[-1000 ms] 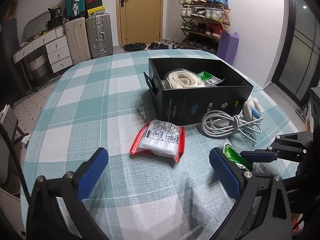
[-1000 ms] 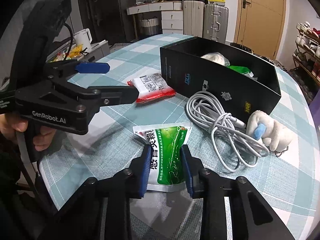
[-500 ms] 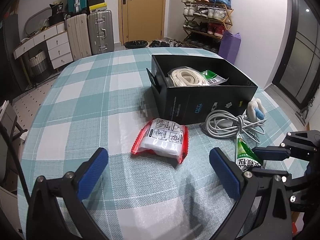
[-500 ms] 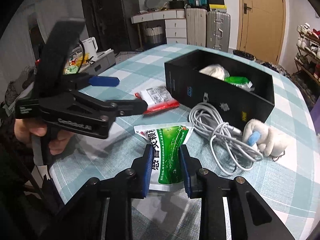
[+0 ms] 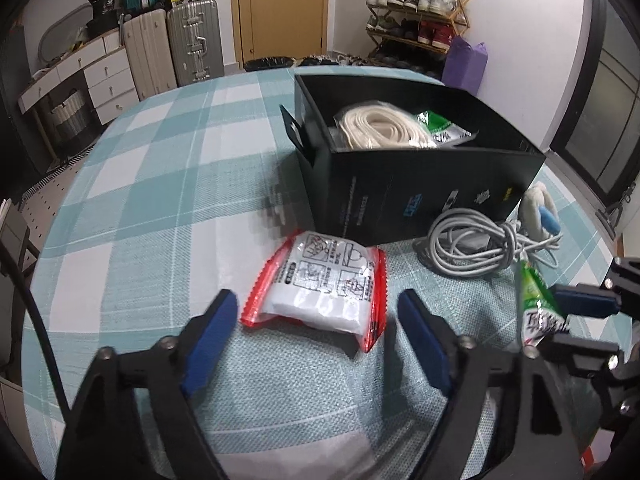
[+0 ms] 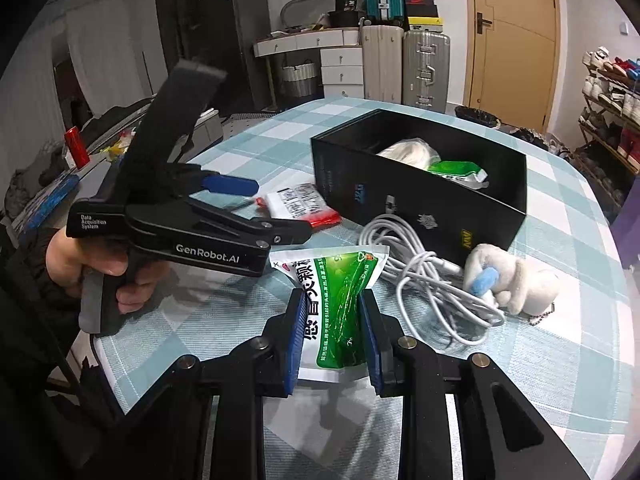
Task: Organize soft objects
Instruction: 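Grasp the red-edged white packet with the left gripper while the right gripper holds the sachet, then lower the packet and sachet into the black box, opening both grippers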
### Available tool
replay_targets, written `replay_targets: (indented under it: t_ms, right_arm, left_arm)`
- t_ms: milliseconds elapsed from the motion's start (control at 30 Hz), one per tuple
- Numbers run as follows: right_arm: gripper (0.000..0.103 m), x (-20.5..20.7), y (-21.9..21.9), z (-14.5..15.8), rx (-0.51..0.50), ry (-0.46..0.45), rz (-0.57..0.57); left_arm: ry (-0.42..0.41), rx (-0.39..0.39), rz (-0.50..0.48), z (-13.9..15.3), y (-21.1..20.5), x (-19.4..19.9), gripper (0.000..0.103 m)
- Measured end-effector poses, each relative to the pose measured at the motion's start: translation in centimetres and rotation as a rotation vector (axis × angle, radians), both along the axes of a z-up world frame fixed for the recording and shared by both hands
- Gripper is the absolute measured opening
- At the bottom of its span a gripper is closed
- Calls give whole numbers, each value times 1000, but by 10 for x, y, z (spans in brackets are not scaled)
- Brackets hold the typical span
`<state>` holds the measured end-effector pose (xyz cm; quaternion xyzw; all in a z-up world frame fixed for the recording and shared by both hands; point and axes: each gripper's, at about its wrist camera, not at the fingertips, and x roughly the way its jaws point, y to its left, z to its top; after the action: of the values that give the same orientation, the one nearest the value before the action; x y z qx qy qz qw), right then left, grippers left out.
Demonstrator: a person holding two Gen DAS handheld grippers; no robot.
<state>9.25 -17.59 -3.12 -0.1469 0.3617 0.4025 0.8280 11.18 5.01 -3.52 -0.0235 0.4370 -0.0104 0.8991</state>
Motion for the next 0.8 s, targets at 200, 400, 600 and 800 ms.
replay_targets:
  t_ms: [200,400,600,800]
  right_arm:
    - [26,3,-4,1,4,-2,-13]
    - [26,3,-4,2,7,-9,-19]
    - [26,2,-5,7,26,-25,-25]
    - [26,2,-9,18,62,-54,-43]
  left_arm:
    - [-15,-2,-33,1,-5,-3,52]
    - [-28,-19,-38,5,-6,-11,47]
    - [-67,-67,-31,16,-3,-27,47]
    - [-127,-91,-29,39,-4,-45,47]
